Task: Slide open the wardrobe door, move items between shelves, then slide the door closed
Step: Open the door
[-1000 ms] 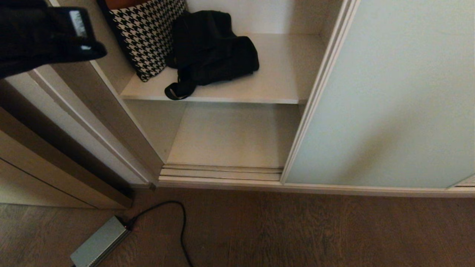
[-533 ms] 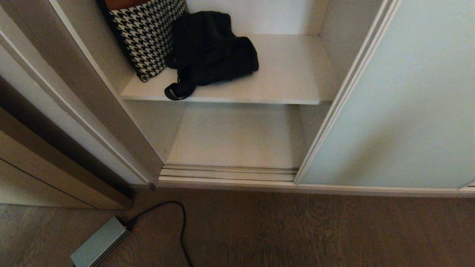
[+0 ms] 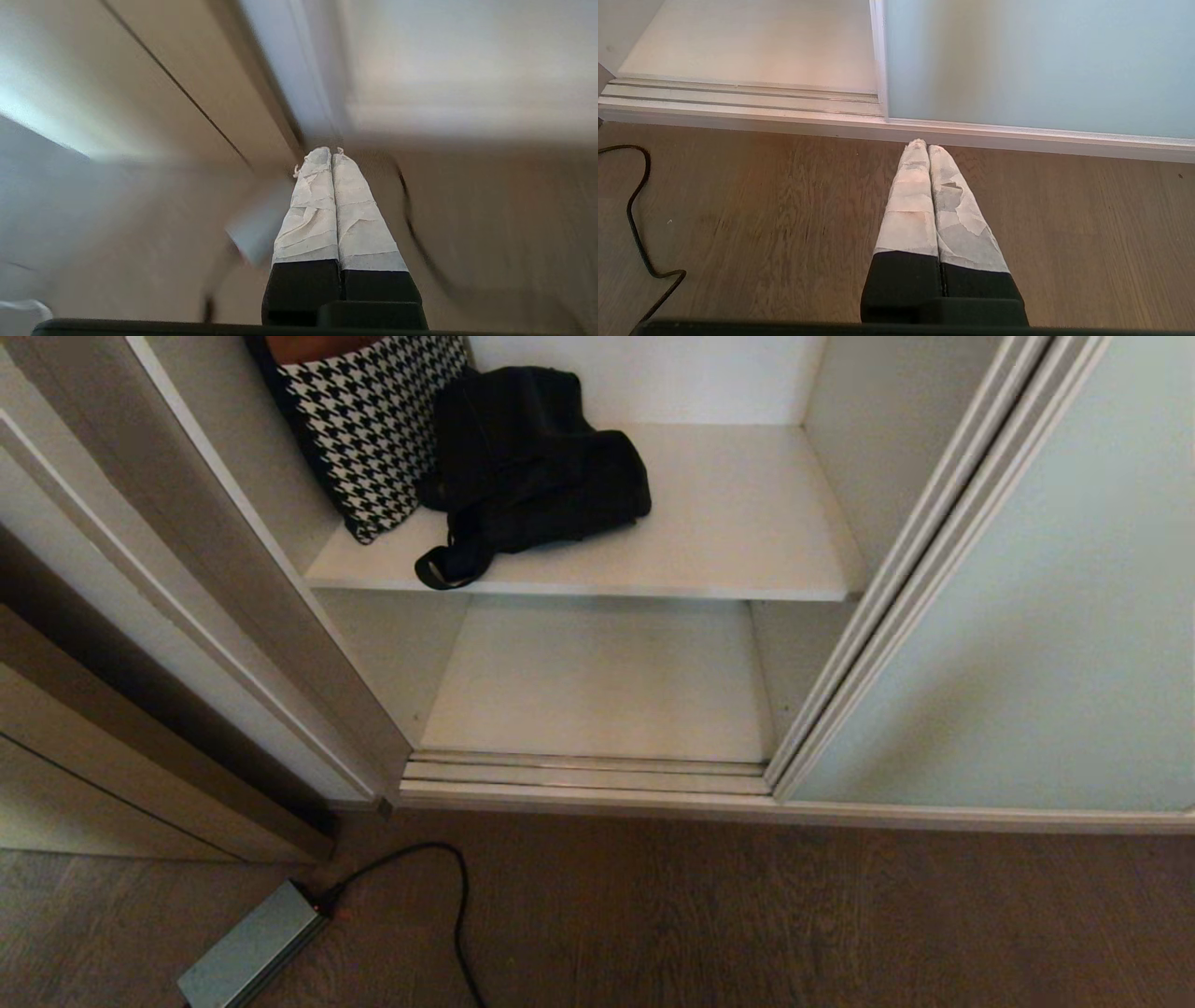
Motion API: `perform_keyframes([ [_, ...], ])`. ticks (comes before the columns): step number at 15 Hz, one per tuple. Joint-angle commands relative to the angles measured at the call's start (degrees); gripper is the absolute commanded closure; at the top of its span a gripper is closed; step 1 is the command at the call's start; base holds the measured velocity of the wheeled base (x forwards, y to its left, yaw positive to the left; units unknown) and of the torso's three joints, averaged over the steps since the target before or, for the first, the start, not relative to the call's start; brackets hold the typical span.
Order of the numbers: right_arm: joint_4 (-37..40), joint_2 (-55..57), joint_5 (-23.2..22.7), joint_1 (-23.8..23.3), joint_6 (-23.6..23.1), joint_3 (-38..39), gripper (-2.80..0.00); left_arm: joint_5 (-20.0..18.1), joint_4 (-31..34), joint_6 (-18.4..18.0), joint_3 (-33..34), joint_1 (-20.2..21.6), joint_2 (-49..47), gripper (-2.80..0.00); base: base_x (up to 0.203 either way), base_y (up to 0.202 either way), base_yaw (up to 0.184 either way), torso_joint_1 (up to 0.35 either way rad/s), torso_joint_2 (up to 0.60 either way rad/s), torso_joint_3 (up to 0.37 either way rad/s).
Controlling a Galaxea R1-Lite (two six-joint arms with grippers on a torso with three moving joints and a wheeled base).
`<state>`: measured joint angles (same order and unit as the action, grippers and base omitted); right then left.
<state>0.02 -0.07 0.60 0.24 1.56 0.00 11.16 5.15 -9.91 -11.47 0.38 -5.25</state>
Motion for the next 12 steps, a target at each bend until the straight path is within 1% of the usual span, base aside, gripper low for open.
perform_keyframes([
  [1,-0.02,-0.1,0.02,0.02,0.02,0.0,0.0,-3.4,-0.27,0.85,7.31,0.21,5.19,0.0,0.0,0.0,0.0,0.0,0.0,0.0],
  [2,-0.02,-0.1,0.02,0.02,0.02,0.0,0.0,-5.15,-2.34,1.24,8.25,0.23,5.17,0.0,0.0,0.0,0.0,0.0,0.0,0.0],
  [3,-0.02,-0.1,0.02,0.02,0.02,0.0,0.0,-5.53,-1.99,1.13,8.22,0.24,5.16,0.0,0.0,0.0,0.0,0.0,0.0,0.0],
  [4,-0.02,-0.1,0.02,0.02,0.02,0.0,0.0,-5.62,-2.16,0.53,8.3,0.24,5.16,0.0,0.0,0.0,0.0,0.0,0.0,0.0],
  [5,-0.02,-0.1,0.02,0.02,0.02,0.0,0.0,-5.62,-2.93,0.86,8.49,0.24,5.17,0.0,0.0,0.0,0.0,0.0,0.0,0.0],
  [7,-0.02,-0.1,0.02,0.02,0.02,0.0,0.0,-5.52,-3.39,3.4,8.66,0.24,5.16,0.0,0.0,0.0,0.0,0.0,0.0,0.0],
  [10,-0.02,-0.1,0.06,0.02,0.02,0.0,0.0,-5.44,-3.39,3.85,8.66,0.24,5.16,0.0,0.0,0.0,0.0,0.0,0.0,0.0],
  [12,-0.02,-0.1,0.03,0.02,0.02,0.0,0.0,-5.44,-3.48,5.27,8.66,0.24,5.16,0.0,0.0,0.0,0.0,0.0,0.0,0.0],
])
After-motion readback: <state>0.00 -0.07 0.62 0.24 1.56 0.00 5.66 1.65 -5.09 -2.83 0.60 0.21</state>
